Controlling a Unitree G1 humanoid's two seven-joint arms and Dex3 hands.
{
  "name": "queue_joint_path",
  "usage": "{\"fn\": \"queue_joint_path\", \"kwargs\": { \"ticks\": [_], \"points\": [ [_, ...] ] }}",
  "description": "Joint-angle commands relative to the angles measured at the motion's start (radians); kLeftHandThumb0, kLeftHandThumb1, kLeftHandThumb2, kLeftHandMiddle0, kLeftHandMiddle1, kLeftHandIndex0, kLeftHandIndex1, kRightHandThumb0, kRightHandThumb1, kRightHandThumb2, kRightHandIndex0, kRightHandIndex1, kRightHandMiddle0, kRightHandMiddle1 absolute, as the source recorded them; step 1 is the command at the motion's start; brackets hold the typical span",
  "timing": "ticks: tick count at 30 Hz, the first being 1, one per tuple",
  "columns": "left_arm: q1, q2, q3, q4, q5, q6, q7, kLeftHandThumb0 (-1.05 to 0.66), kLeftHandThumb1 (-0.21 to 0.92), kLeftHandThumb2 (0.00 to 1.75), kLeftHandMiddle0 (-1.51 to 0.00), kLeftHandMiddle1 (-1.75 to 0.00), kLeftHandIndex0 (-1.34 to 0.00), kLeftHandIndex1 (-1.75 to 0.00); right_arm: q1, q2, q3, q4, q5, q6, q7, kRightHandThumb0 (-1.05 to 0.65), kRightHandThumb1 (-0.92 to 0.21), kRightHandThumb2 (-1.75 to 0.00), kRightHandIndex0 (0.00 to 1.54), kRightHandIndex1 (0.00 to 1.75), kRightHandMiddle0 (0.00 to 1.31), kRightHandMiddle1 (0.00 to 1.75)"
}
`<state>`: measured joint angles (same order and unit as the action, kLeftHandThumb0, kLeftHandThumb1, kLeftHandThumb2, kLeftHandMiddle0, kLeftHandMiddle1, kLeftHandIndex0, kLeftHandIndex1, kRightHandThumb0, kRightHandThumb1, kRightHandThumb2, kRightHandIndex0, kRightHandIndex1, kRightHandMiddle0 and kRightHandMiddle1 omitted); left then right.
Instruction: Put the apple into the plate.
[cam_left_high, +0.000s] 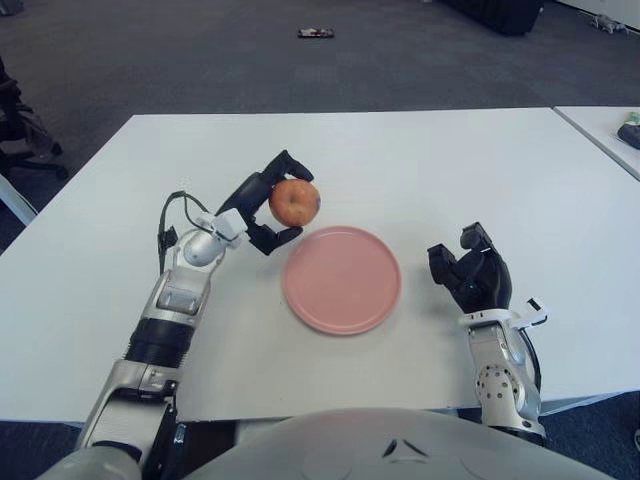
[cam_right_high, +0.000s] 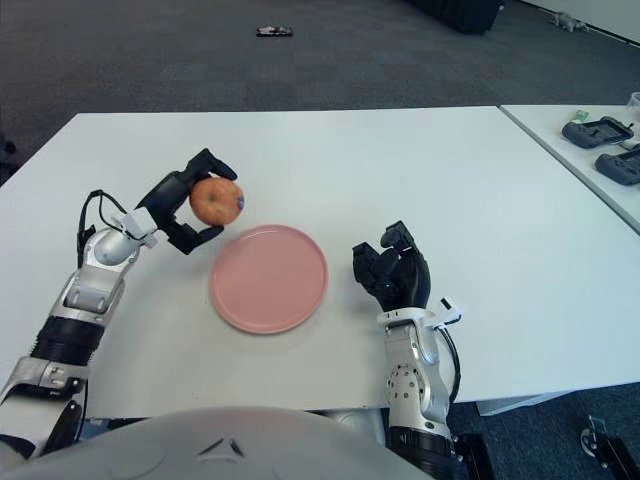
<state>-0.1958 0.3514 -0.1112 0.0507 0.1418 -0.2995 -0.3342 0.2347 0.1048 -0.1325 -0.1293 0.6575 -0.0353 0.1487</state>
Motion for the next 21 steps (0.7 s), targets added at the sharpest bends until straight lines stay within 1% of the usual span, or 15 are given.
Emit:
{"fn": "queue_joint_path", "kwargs": {
  "ticks": [1, 4, 7, 9, 11, 16, 19, 21],
  "points": [
    [0.024, 0.007, -0.020, -0.076, 0.028, -0.045, 0.001, -0.51, 0.20, 1.46, -1.30, -1.75, -0.70, -1.75, -0.022, 0.034, -0.011, 0.004, 0.013, -0.001, 0.005, -0.59, -0.10, -1.60, 1.29, 1.75, 0.81, 1.75],
    [0.060, 0.019, -0.045, -0.146, 0.047, -0.066, -0.016, -0.51, 0.20, 1.46, -1.29, -1.75, -0.70, -1.75, -0.022, 0.034, -0.011, 0.004, 0.010, -0.002, 0.003, -0.59, -0.09, -1.60, 1.30, 1.75, 0.81, 1.75],
    [0.067, 0.041, -0.063, -0.164, 0.044, -0.095, -0.050, -0.51, 0.20, 1.46, -1.29, -1.75, -0.70, -1.75, -0.022, 0.034, -0.010, 0.003, 0.004, -0.007, 0.003, -0.59, -0.09, -1.60, 1.31, 1.75, 0.81, 1.75],
    [0.077, 0.047, -0.075, -0.174, 0.043, -0.107, -0.065, -0.51, 0.20, 1.46, -1.29, -1.75, -0.70, -1.75, -0.022, 0.035, -0.010, 0.002, 0.002, -0.008, 0.001, -0.59, -0.09, -1.60, 1.32, 1.75, 0.81, 1.75],
    [0.094, 0.050, -0.096, -0.184, 0.053, -0.136, -0.075, -0.51, 0.20, 1.46, -1.29, -1.75, -0.70, -1.75, -0.021, 0.037, -0.011, -0.001, 0.004, -0.004, -0.005, -0.59, -0.09, -1.60, 1.32, 1.75, 0.81, 1.75],
    [0.106, 0.063, -0.146, -0.166, 0.094, -0.232, -0.086, -0.51, 0.20, 1.46, -1.28, -1.75, -0.70, -1.75, -0.018, 0.039, -0.009, -0.009, 0.008, 0.004, -0.013, -0.59, -0.09, -1.60, 1.33, 1.75, 0.81, 1.75],
    [0.099, 0.073, -0.159, -0.142, 0.126, -0.283, -0.080, -0.51, 0.20, 1.46, -1.27, -1.75, -0.70, -1.75, -0.016, 0.038, -0.006, -0.012, 0.004, 0.002, -0.014, -0.59, -0.09, -1.60, 1.34, 1.75, 0.81, 1.75],
    [0.085, 0.082, -0.174, -0.110, 0.188, -0.342, -0.060, -0.51, 0.20, 1.46, -1.26, -1.75, -0.70, -1.75, -0.016, 0.037, -0.005, -0.010, 0.002, -0.004, -0.006, -0.59, -0.09, -1.60, 1.34, 1.75, 0.81, 1.75]
  ]
}}
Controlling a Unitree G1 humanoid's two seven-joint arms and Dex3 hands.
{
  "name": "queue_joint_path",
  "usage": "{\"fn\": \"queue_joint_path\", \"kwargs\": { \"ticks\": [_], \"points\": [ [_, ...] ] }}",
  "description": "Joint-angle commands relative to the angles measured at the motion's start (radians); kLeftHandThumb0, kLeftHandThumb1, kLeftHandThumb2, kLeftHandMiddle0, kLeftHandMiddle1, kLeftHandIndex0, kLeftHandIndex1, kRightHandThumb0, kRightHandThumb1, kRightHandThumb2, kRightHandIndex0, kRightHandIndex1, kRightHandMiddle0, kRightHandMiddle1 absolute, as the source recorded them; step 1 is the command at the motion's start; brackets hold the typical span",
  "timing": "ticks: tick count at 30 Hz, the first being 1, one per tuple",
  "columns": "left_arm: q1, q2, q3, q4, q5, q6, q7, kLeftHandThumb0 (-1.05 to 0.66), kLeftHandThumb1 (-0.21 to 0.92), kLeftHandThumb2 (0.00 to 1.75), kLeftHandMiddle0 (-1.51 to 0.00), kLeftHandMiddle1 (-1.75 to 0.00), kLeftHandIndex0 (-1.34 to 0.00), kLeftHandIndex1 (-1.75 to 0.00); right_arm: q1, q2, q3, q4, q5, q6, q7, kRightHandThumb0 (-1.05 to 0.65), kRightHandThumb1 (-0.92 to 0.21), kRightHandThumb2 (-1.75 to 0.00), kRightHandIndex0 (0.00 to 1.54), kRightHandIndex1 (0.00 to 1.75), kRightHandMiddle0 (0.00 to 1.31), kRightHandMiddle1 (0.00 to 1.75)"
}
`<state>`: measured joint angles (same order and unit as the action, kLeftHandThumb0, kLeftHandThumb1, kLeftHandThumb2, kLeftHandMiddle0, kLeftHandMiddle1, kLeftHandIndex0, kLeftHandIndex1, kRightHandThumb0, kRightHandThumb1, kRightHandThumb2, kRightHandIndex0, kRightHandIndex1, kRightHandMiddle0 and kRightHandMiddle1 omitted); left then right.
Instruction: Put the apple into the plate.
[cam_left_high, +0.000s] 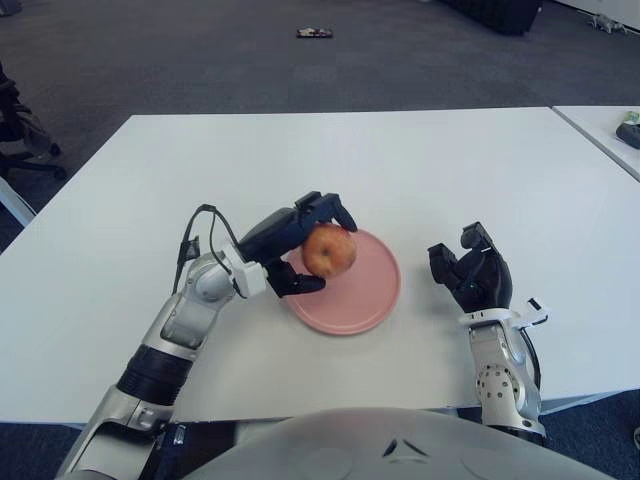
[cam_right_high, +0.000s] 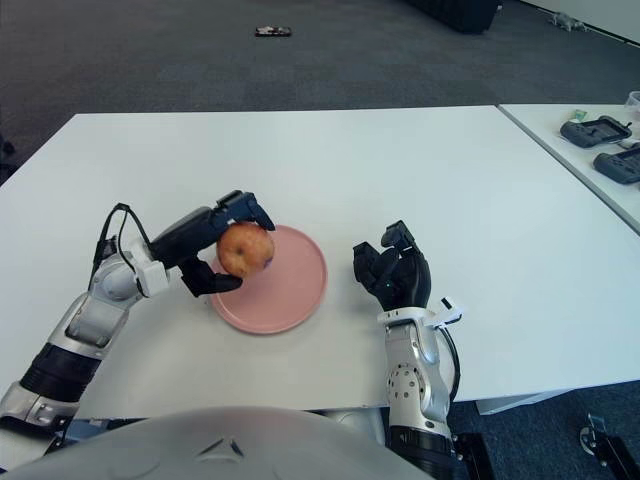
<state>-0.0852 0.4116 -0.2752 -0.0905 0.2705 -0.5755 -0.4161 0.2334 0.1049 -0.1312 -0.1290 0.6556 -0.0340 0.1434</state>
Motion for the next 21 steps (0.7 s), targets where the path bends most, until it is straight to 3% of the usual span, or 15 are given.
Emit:
{"fn": "queue_joint_path", "kwargs": {
  "ticks": [1, 12, 21],
  "points": [
    [-0.031, 0.023, -0.016, 0.045, 0.086, -0.089, 0.031, -0.51, 0.21, 1.45, -1.25, -1.75, -0.69, -1.75, -0.015, 0.036, -0.005, -0.009, 0.003, -0.007, 0.003, -0.59, -0.09, -1.60, 1.34, 1.75, 0.81, 1.75],
    [-0.095, 0.003, -0.077, 0.220, 0.395, -0.248, 0.223, -0.49, 0.27, 1.37, -1.21, -1.75, -0.64, -1.75, -0.013, 0.040, -0.003, -0.012, -0.002, -0.016, 0.005, -0.58, -0.10, -1.59, 1.35, 1.75, 0.80, 1.75],
    [-0.137, 0.007, -0.118, 0.308, 0.547, -0.282, 0.356, -0.47, 0.33, 1.31, -1.17, -1.75, -0.60, -1.75, -0.011, 0.043, 0.002, -0.007, -0.006, -0.042, 0.024, -0.58, -0.11, -1.58, 1.34, 1.75, 0.79, 1.75]
  ]
}}
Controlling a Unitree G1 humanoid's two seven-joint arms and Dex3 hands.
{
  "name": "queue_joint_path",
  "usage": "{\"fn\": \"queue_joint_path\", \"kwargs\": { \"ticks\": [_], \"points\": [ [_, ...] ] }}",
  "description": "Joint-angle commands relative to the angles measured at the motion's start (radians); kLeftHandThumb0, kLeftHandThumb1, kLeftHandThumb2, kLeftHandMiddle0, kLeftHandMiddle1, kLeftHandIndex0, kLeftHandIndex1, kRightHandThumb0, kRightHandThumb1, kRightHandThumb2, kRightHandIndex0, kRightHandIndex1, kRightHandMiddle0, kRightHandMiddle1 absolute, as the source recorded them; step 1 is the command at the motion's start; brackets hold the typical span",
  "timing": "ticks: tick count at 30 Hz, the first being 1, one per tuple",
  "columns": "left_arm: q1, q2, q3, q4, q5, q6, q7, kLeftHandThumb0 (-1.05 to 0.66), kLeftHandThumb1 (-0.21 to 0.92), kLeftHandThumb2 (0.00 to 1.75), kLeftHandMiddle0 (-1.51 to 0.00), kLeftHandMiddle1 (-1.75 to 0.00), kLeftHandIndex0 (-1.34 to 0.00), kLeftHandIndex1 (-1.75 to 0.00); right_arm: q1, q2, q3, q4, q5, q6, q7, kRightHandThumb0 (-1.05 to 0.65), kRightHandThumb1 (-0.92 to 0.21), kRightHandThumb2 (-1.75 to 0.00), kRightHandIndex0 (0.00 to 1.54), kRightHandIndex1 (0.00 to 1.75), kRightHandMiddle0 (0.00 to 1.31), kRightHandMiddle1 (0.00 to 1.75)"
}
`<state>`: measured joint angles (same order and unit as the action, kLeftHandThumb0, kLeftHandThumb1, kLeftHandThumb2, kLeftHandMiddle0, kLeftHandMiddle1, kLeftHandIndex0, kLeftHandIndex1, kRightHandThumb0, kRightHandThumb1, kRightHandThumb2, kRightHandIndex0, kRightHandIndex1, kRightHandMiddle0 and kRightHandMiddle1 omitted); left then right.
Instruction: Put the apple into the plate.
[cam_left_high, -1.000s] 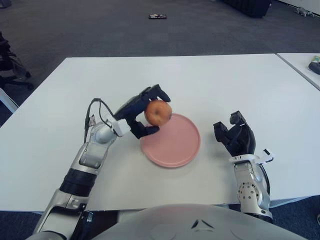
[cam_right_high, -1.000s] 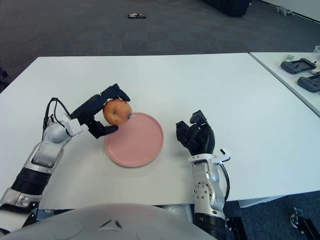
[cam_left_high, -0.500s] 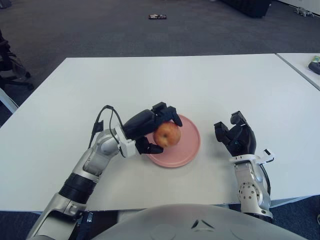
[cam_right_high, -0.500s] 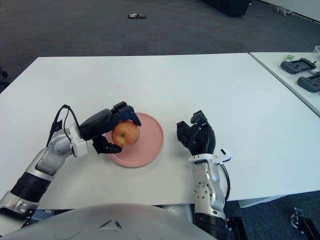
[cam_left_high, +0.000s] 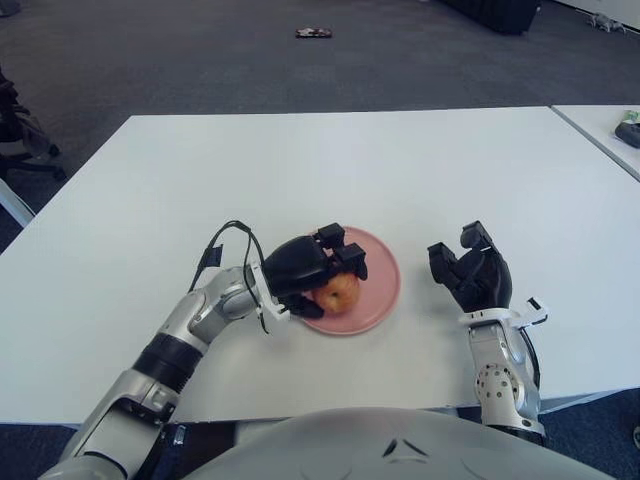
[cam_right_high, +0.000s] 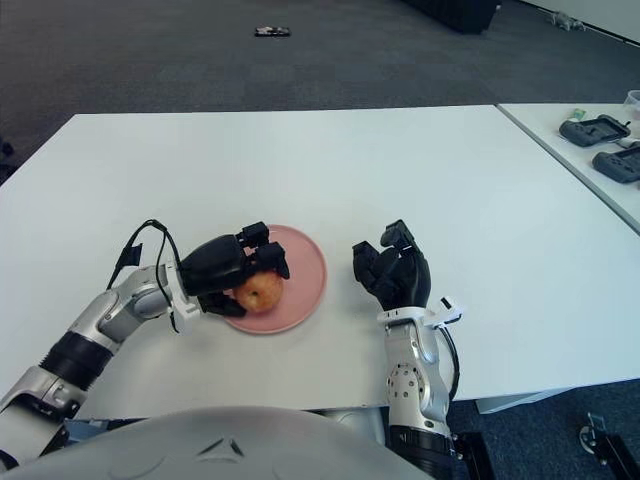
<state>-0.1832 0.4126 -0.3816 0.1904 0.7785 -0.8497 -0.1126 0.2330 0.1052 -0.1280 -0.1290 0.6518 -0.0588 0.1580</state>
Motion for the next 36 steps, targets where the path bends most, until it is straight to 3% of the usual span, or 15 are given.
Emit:
{"fn": "queue_joint_path", "kwargs": {
  "ticks": [1, 14, 28, 34, 36],
  "points": [
    [-0.041, 0.006, -0.015, 0.033, 0.045, -0.008, 0.060, -0.47, 0.33, 1.30, -1.17, -1.75, -0.60, -1.75, -0.011, 0.043, 0.000, -0.007, -0.002, -0.018, 0.009, -0.58, -0.11, -1.58, 1.34, 1.75, 0.79, 1.75],
    [-0.070, -0.012, -0.072, 0.146, 0.057, 0.067, 0.093, -0.44, 0.45, 1.16, -1.06, -1.75, -0.51, -1.75, -0.004, 0.041, 0.003, -0.011, 0.000, -0.017, 0.005, -0.57, -0.12, -1.56, 1.33, 1.75, 0.78, 1.75],
    [-0.114, -0.011, -0.120, 0.224, 0.148, 0.039, 0.342, -0.42, 0.51, 1.07, -1.01, -1.75, -0.46, -1.75, -0.001, 0.041, -0.001, -0.018, 0.018, 0.005, -0.006, -0.57, -0.12, -1.57, 1.31, 1.75, 0.78, 1.75],
    [-0.105, -0.012, -0.124, 0.217, 0.150, 0.064, 0.383, -0.42, 0.53, 1.05, -0.78, -1.75, -0.45, -1.75, -0.002, 0.043, -0.002, -0.019, 0.021, 0.009, -0.006, -0.57, -0.12, -1.56, 1.31, 1.75, 0.78, 1.75],
    [-0.109, -0.014, -0.127, 0.216, 0.157, 0.075, 0.396, -0.40, 0.62, 0.93, -0.34, -1.75, -0.38, -1.75, 0.000, 0.042, -0.003, -0.021, 0.019, 0.011, -0.009, -0.57, -0.12, -1.56, 1.32, 1.75, 0.78, 1.75]
  ]
}}
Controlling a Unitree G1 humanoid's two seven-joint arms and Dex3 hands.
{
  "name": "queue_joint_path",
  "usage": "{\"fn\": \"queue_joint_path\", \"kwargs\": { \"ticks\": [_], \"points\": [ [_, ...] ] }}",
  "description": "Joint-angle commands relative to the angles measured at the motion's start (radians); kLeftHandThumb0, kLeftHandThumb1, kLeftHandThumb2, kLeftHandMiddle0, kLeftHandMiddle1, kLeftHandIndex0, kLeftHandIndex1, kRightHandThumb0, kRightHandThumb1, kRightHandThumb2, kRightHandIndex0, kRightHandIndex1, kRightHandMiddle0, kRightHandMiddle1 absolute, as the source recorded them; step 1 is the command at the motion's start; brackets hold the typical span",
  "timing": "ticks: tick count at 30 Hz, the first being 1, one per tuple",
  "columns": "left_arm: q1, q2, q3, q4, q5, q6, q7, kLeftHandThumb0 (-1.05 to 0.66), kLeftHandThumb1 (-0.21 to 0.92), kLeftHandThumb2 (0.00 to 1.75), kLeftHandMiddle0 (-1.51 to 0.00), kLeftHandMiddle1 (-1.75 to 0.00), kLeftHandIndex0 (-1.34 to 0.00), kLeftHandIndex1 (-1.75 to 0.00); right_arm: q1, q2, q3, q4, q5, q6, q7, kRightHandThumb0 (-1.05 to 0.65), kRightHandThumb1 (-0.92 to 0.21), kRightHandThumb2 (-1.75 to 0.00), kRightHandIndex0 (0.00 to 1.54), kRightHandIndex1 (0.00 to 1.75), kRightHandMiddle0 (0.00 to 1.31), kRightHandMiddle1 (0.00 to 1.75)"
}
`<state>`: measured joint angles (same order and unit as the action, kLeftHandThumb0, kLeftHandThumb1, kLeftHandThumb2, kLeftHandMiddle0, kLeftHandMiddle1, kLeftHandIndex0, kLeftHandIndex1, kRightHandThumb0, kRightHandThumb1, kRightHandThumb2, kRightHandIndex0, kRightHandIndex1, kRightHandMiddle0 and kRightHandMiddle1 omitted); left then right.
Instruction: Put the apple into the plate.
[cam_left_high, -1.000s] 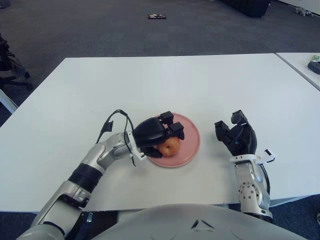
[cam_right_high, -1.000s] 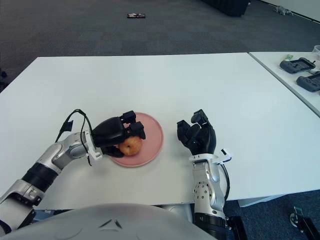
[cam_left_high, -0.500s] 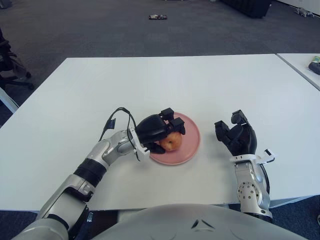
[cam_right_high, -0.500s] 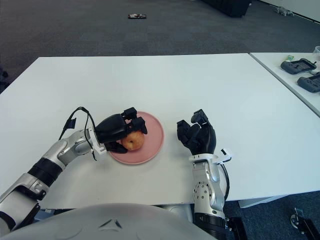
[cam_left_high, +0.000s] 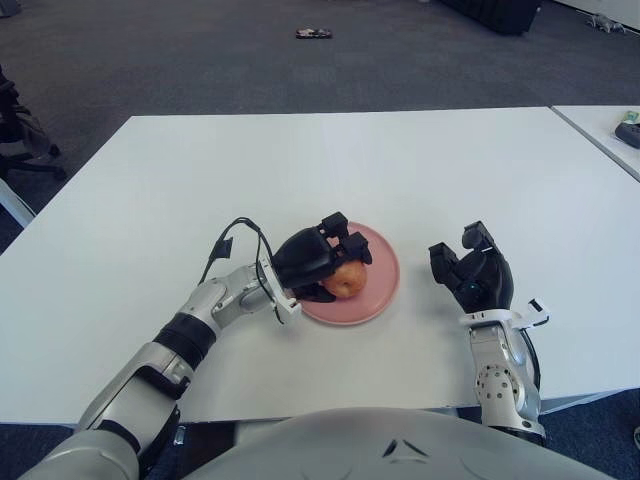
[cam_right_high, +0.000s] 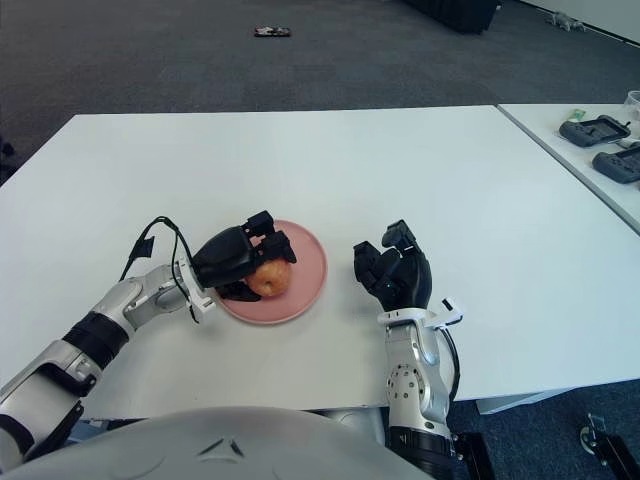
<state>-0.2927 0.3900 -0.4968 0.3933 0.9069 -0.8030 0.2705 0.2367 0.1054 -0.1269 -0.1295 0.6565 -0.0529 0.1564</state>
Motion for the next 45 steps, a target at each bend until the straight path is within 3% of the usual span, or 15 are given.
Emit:
{"fn": "queue_joint_path", "kwargs": {
  "ticks": [1, 3, 4, 5, 7, 12, 15, 24, 36, 41, 45],
  "points": [
    [-0.005, 0.008, -0.015, 0.016, 0.032, 0.031, 0.017, -0.44, 0.61, 0.92, -0.27, -1.65, -0.30, -1.67, -0.003, 0.042, -0.004, -0.022, 0.014, 0.007, -0.009, -0.57, -0.12, -1.56, 1.32, 1.75, 0.78, 1.75],
    [-0.020, 0.008, -0.023, 0.028, 0.035, 0.031, 0.022, -0.56, 0.54, 0.95, -0.11, -1.34, -0.12, -1.40, -0.003, 0.042, -0.004, -0.024, 0.014, 0.010, -0.012, -0.57, -0.12, -1.56, 1.32, 1.75, 0.78, 1.75],
    [-0.030, 0.008, -0.029, 0.038, 0.039, 0.030, 0.024, -0.58, 0.54, 0.96, -0.09, -1.28, -0.10, -1.35, -0.003, 0.042, -0.005, -0.024, 0.015, 0.014, -0.014, -0.57, -0.12, -1.56, 1.32, 1.75, 0.78, 1.75],
    [-0.038, 0.008, -0.034, 0.045, 0.042, 0.030, 0.025, -0.65, 0.55, 0.92, -0.06, -1.04, -0.06, -1.16, -0.003, 0.042, -0.005, -0.025, 0.016, 0.016, -0.015, -0.57, -0.12, -1.56, 1.32, 1.75, 0.78, 1.75],
    [-0.047, 0.009, -0.042, 0.054, 0.047, 0.031, 0.030, -0.72, 0.60, 0.85, -0.02, -0.73, -0.03, -0.93, -0.003, 0.042, -0.006, -0.026, 0.019, 0.021, -0.017, -0.57, -0.12, -1.56, 1.32, 1.75, 0.78, 1.75],
    [-0.062, 0.019, -0.052, 0.058, 0.040, 0.025, 0.021, -0.85, 0.66, 0.73, 0.00, -0.23, 0.00, -0.49, -0.006, 0.040, -0.005, -0.021, 0.018, 0.014, -0.001, -0.57, -0.12, -1.56, 1.32, 1.75, 0.78, 1.75],
    [-0.066, 0.030, -0.048, 0.047, 0.012, 0.022, -0.012, -0.90, 0.67, 0.69, 0.00, -0.07, 0.00, -0.27, -0.007, 0.039, -0.005, -0.020, 0.022, 0.015, 0.007, -0.57, -0.12, -1.56, 1.32, 1.75, 0.78, 1.75],
    [-0.077, 0.043, -0.038, 0.058, -0.073, 0.013, -0.105, -0.99, 0.69, 0.61, 0.00, 0.00, 0.00, -0.02, -0.010, 0.042, -0.009, -0.026, 0.026, 0.033, -0.009, -0.57, -0.13, -1.55, 1.30, 1.75, 0.78, 1.75],
    [-0.094, 0.045, 0.010, 0.113, -0.154, -0.052, -0.081, -1.05, 0.79, 0.44, 0.00, 0.00, 0.00, 0.00, -0.014, 0.045, -0.004, -0.026, 0.010, 0.019, -0.007, -0.56, -0.14, -1.54, 1.32, 1.75, 0.77, 1.75],
    [-0.081, 0.065, 0.082, 0.094, -0.282, -0.076, -0.117, -1.05, 0.79, 0.42, 0.00, 0.00, 0.00, 0.00, -0.015, 0.045, -0.003, -0.028, 0.005, 0.021, -0.012, -0.56, -0.14, -1.54, 1.32, 1.75, 0.76, 1.75],
    [-0.058, 0.045, 0.113, 0.097, -0.343, -0.076, -0.128, -1.04, 0.78, 0.41, 0.00, 0.00, 0.00, 0.00, -0.017, 0.043, -0.003, -0.027, 0.006, 0.024, -0.010, -0.56, -0.14, -1.54, 1.32, 1.75, 0.76, 1.75]
  ]
}}
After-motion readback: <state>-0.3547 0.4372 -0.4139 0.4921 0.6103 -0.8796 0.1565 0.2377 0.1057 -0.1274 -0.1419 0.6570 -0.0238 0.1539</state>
